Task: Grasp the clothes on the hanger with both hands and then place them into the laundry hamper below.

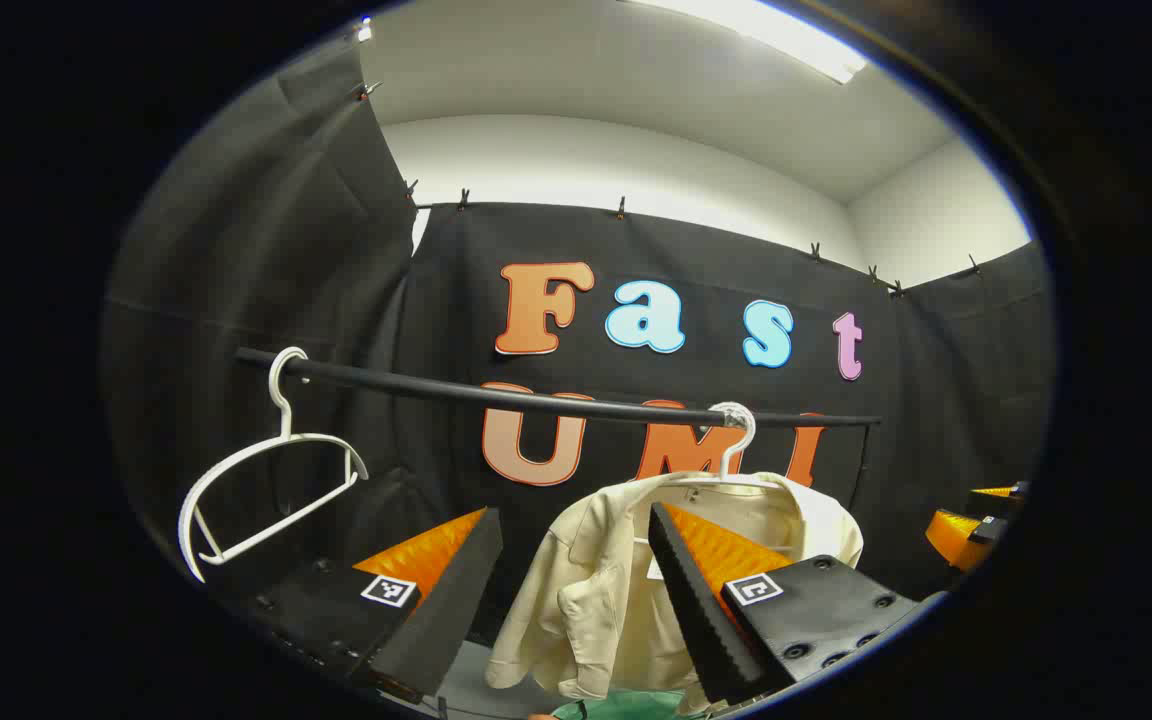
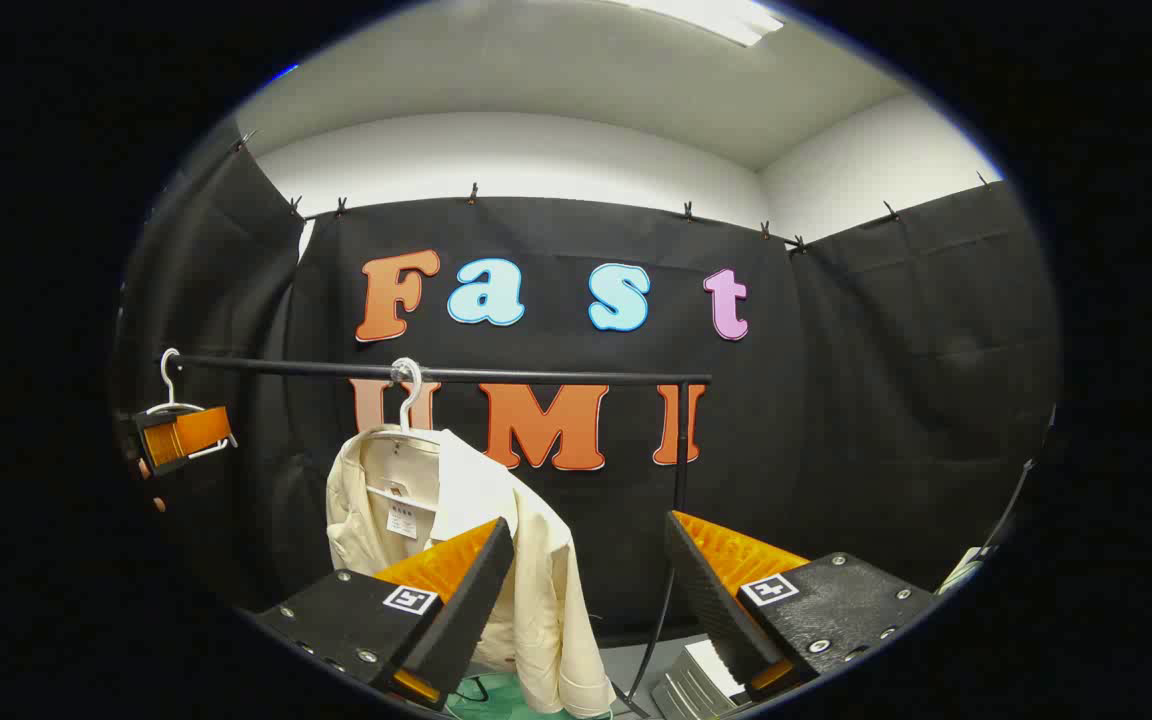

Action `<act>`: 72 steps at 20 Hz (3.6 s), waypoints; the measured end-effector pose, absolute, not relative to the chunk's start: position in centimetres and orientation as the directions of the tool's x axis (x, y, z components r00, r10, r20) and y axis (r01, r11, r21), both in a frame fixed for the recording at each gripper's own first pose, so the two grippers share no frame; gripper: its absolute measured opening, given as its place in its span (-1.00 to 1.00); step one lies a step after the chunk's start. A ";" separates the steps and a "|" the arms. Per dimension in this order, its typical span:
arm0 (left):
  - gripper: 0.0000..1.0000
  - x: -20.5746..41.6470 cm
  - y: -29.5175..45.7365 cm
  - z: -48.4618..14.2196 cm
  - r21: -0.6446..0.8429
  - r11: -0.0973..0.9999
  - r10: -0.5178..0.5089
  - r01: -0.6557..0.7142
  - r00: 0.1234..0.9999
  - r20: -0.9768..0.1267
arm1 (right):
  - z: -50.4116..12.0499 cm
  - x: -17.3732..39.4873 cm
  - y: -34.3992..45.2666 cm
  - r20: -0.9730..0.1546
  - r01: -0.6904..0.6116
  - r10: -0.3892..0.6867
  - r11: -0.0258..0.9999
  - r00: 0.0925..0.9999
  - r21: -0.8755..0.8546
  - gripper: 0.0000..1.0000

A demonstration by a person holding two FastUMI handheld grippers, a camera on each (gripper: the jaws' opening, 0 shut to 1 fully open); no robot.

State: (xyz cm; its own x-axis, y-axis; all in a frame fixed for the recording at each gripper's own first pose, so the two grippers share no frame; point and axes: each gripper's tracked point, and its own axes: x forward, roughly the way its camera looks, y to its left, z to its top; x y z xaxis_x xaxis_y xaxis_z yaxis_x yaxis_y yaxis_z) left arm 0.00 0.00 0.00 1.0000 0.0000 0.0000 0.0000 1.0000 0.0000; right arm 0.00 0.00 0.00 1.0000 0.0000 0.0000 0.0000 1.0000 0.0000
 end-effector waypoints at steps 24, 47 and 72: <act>0.93 -2.0 -3.2 0.0 0.011 0.991 0.132 -0.132 0.991 0.006 | -0.7 2.6 -3.9 -0.015 -0.099 0.099 0.995 0.995 0.014 0.90; 1.00 2.2 -2.0 -8.6 0.073 0.997 -0.029 0.039 0.991 -0.128 | -8.2 2.8 8.2 -0.115 -0.126 0.131 0.991 0.985 0.050 0.90; 0.94 15.2 -1.9 -25.7 0.008 0.979 -0.186 0.204 0.905 -0.382 | -17.0 11.0 13.6 -0.291 -0.093 0.135 0.984 0.947 0.155 -0.30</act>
